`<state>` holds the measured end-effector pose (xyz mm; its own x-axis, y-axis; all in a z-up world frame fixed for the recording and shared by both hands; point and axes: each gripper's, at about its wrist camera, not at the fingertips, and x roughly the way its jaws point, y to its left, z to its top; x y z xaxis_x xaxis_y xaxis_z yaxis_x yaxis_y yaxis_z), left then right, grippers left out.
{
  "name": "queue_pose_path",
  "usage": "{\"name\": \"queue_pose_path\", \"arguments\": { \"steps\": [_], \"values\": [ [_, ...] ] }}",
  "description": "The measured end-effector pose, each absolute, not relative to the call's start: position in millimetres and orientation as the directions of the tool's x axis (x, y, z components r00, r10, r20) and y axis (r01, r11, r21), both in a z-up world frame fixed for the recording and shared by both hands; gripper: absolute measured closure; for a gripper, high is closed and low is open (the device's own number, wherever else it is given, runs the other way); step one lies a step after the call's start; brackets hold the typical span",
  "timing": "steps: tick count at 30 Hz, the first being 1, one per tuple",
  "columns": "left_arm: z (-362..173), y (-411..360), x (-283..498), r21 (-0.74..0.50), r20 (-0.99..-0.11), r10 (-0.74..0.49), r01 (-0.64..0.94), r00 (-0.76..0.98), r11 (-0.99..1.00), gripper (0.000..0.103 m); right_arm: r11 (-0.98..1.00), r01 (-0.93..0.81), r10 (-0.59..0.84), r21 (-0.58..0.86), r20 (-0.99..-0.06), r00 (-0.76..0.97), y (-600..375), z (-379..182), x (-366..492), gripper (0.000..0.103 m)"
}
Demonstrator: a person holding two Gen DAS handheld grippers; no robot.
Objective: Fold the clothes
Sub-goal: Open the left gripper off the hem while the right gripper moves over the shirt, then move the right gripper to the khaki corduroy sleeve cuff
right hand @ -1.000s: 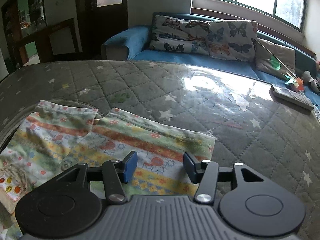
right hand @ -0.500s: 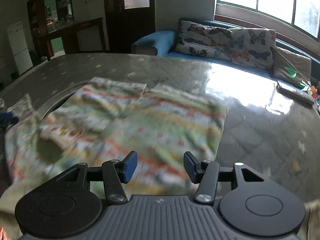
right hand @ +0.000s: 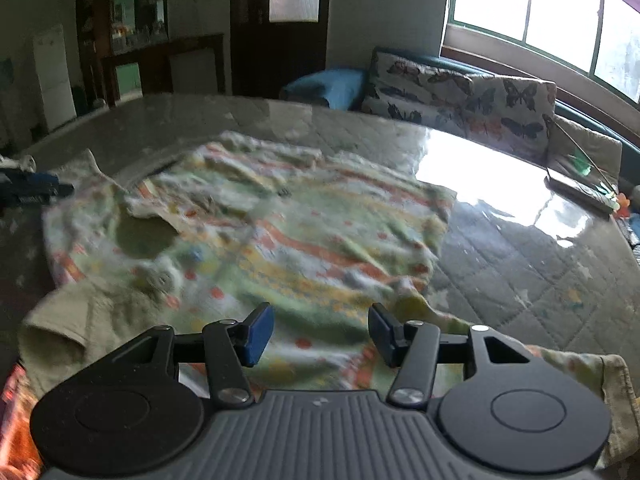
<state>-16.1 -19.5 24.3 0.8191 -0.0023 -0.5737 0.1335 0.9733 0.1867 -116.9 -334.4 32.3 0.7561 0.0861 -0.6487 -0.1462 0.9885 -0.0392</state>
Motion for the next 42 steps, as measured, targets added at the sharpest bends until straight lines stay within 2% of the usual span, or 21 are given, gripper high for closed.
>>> {"name": "queue_pose_path", "arguments": {
  "steps": [8, 17, 33, 42],
  "values": [
    [44, -32, -31, 0.191, -0.53, -0.054, 0.181, 0.846, 0.965, 0.058, 0.979, -0.2, 0.119, -0.043, -0.675, 0.728, -315, 19, -118, 0.047],
    [62, -64, -46, 0.146, -0.504, -0.194, 0.305, 0.842, 0.941, 0.056, 0.978, -0.205, 0.123, -0.045, -0.666, 0.736, -311, 22, -126, 0.047],
    [60, -132, -64, 0.076, -0.514, -0.407, 0.513, 0.755, 0.855, 0.055, 0.973, -0.227, 0.137, -0.041, -0.688, 0.713, -304, 13, -130, 0.047],
    [47, -152, -80, 0.055, -0.537, -0.482, 0.6, 0.692, 0.798, 0.055, 0.974, -0.224, 0.135, -0.04, -0.691, 0.71, -305, 13, -130, 0.046]
  ]
}}
